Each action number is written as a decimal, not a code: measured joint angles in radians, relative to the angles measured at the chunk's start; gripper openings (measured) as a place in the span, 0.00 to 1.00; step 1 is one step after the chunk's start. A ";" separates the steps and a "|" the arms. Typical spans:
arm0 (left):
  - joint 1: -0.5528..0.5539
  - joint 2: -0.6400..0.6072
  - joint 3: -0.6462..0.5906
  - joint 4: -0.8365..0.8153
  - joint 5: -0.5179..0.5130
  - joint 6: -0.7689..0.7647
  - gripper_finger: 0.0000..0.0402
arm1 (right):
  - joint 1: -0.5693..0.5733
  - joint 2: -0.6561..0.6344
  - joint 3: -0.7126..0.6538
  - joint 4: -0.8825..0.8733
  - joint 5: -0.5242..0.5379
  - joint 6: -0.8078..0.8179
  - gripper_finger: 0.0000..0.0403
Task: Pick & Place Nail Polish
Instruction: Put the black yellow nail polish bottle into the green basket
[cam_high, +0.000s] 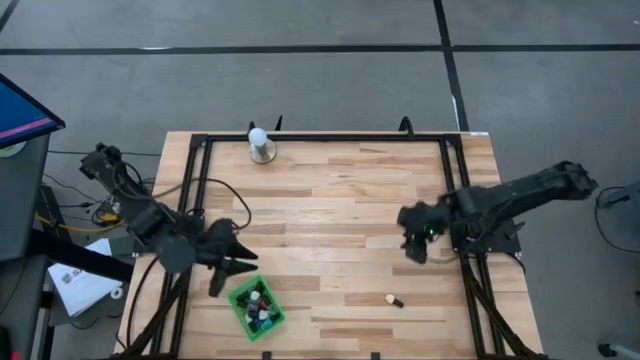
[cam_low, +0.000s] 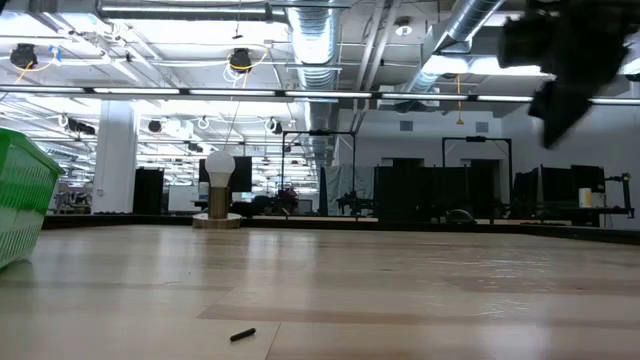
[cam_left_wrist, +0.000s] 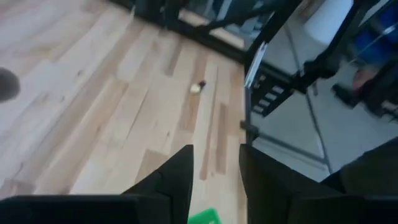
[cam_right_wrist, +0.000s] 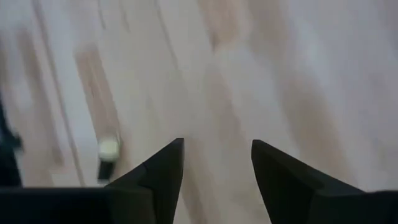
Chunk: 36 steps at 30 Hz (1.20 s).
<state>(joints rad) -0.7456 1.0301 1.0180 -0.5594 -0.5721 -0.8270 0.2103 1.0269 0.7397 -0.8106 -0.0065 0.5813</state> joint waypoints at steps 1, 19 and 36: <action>0.000 -0.019 0.000 0.001 -0.002 0.010 0.30 | 0.039 0.036 0.002 -0.013 0.000 0.023 0.45; -0.114 -0.369 -0.044 -0.004 -0.305 0.427 0.01 | 0.541 0.455 0.131 0.092 0.015 0.432 0.52; -0.114 -0.491 -0.469 0.182 -0.311 0.115 0.00 | 0.537 0.775 0.298 0.095 0.060 0.304 0.53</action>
<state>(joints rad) -0.8593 0.5386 0.5488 -0.3770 -0.8829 -0.7124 0.7469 1.8015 1.0381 -0.7161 0.0536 0.8855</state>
